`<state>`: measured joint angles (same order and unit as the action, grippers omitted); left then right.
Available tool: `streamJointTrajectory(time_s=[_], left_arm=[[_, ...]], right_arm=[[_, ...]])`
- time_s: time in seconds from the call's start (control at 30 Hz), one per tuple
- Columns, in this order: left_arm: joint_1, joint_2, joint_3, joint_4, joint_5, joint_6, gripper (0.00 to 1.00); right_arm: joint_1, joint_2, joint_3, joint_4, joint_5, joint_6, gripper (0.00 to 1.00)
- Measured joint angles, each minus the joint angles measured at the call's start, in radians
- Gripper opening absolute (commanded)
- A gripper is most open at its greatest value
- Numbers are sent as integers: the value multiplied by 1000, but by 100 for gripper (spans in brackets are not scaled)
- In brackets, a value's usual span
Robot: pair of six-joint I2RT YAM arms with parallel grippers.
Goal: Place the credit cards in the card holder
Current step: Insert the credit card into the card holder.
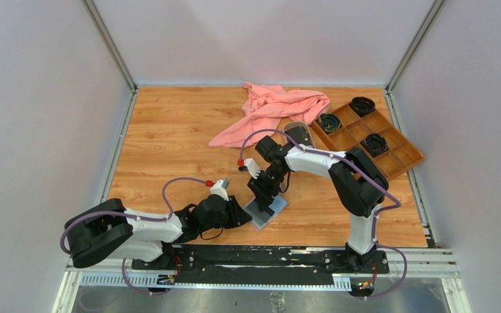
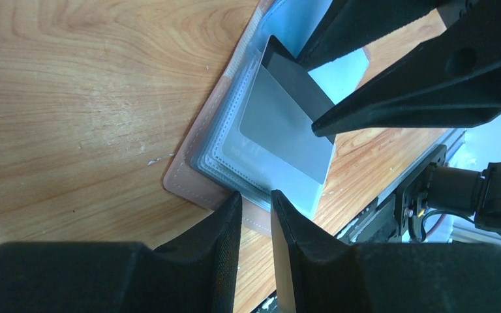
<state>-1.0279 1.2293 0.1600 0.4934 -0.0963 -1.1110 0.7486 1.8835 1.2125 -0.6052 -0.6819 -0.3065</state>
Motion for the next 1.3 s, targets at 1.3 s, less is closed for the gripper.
streamJointTrajectory(time_s=[1.3], left_arm=[[0, -333, -116, -63, -16, 31, 43]], right_arm=[[58, -156, 21, -193, -80, -273, 47]])
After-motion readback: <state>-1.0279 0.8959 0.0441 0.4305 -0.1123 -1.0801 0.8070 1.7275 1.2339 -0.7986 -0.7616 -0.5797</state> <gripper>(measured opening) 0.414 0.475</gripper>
